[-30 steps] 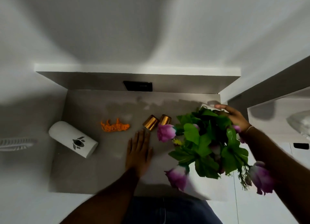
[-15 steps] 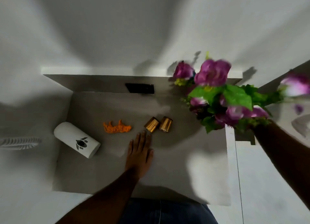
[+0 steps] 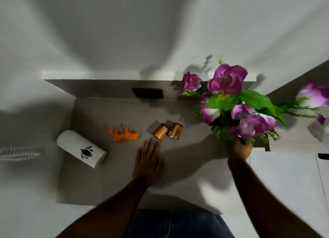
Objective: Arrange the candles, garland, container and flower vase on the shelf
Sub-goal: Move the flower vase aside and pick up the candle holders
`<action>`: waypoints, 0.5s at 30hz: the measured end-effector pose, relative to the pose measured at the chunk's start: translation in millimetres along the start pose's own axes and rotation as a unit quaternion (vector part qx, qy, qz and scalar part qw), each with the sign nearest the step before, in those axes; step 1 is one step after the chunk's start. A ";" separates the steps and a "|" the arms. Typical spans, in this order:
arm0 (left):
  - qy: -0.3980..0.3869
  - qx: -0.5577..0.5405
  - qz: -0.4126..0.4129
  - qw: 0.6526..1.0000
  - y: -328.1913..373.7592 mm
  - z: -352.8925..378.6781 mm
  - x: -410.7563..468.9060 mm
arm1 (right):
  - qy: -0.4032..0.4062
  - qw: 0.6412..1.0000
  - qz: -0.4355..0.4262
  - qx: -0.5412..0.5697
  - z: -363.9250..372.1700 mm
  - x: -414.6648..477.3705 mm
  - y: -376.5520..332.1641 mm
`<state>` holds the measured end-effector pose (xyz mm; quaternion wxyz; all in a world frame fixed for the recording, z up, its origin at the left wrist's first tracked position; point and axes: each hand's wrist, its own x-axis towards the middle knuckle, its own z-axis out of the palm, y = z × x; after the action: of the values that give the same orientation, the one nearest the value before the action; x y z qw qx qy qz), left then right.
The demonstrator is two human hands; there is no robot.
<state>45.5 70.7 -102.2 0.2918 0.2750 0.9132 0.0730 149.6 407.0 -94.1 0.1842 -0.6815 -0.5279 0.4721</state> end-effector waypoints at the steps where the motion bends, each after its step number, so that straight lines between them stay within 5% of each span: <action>1: 0.005 0.005 0.013 1.000 -0.1 0.1 -1.1 | 0.000 0.999 -0.014 -0.035 1.3 -10.8 6.6; 5: 0.019 0.022 0.014 0.999 -1.5 4.8 -5.4 | -0.040 0.982 -0.095 -0.157 18.3 -71.0 42.1; 9: 0.017 0.007 0.008 1.000 0.5 5.8 -4.4 | -0.228 0.943 -0.174 -0.171 48.3 -127.2 47.2; 15: -0.010 0.017 0.019 1.000 -6.6 1.2 -5.5 | -0.202 0.947 -0.161 -0.192 104.7 -150.4 9.5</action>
<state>46.9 62.2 -102.4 0.2947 0.2981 0.9059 0.0607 67.5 243.1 -84.7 0.0131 -0.5001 -0.7375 0.4536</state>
